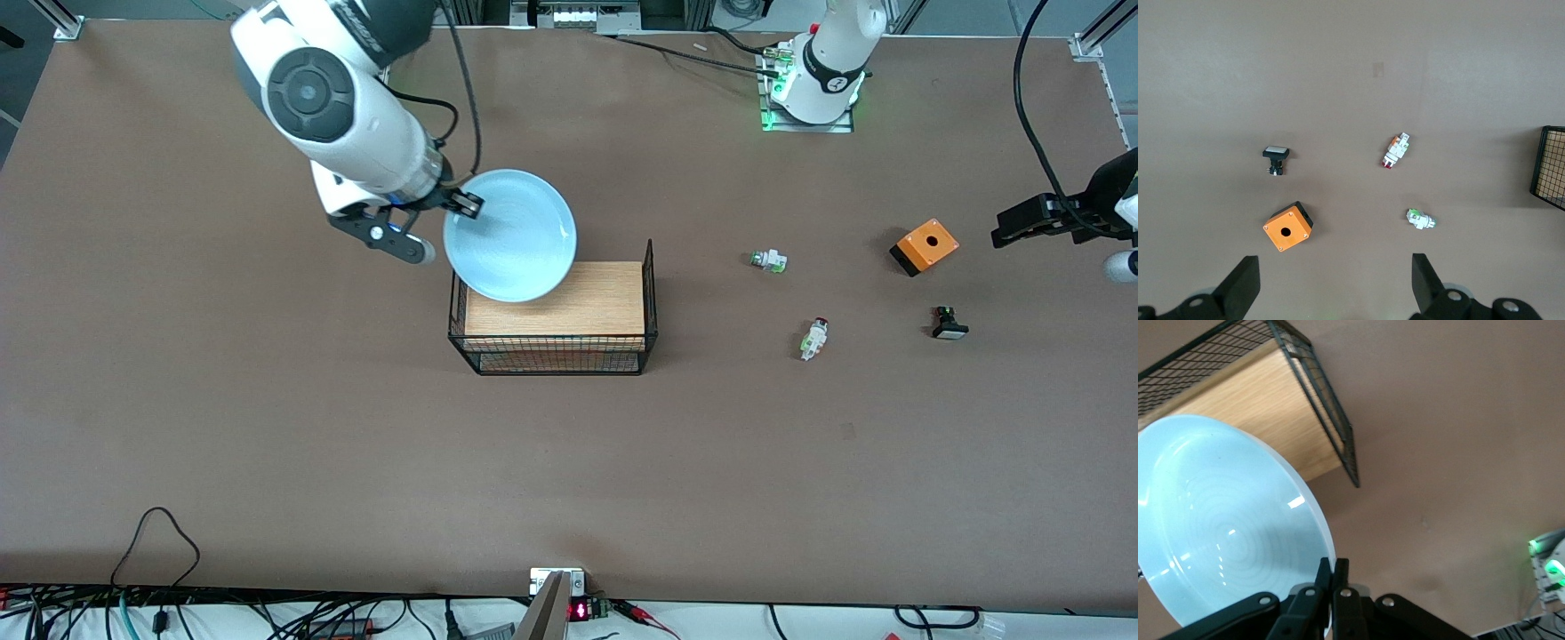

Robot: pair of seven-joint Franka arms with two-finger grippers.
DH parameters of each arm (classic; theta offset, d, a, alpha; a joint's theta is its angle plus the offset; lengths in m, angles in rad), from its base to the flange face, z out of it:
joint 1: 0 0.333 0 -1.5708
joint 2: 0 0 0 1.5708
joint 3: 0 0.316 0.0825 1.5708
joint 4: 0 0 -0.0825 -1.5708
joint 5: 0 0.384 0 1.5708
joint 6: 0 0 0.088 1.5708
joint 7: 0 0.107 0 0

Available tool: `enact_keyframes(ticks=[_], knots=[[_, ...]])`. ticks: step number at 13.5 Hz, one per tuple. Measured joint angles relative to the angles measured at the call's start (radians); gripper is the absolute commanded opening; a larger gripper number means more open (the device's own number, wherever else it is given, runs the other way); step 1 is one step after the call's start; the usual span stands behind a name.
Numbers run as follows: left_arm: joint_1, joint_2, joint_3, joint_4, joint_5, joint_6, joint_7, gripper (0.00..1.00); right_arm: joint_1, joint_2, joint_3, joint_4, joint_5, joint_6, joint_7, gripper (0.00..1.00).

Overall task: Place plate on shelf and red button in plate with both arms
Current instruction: 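Lower the held plate onto the wooden board of the basket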

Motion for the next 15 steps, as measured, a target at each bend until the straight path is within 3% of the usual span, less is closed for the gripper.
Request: enact_keyframes(ticks=[15], knots=[[-0.002, 0.028, -0.003, 0.0, 0.0, 0.0, 0.0, 1.0, 0.055, 0.131, 0.0, -0.053, -0.066, 0.274, 0.04, 0.0]])
